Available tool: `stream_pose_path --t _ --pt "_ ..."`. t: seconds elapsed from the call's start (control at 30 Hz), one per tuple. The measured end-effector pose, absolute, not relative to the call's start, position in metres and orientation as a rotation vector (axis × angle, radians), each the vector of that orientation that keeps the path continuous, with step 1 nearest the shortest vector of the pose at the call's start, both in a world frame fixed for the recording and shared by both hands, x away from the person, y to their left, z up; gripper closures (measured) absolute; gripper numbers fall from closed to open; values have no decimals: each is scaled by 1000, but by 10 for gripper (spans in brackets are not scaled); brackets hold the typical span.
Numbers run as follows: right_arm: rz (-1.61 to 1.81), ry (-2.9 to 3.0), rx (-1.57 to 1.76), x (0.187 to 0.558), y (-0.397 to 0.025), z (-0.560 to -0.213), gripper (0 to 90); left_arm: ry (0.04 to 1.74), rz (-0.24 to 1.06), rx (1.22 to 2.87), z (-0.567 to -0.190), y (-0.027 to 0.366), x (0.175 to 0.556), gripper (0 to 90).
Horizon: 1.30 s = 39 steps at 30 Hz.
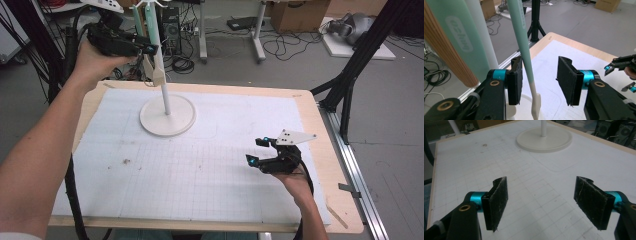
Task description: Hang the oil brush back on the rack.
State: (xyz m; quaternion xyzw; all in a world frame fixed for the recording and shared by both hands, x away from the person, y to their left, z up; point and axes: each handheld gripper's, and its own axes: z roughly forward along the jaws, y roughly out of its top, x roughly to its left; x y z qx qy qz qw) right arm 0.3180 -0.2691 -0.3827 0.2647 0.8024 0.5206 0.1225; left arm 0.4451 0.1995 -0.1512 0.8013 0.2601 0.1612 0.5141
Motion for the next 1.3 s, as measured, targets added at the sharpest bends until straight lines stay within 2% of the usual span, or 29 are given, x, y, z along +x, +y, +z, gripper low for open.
stream_pose_path --t 0.8,1.3 --pt "1488 2297 810 318 -275 -385 264 647 398 1904 -178 222 413 457" --pt "1467 2287 830 318 -273 -385 203 663 399 1892 -203 234 390 373"
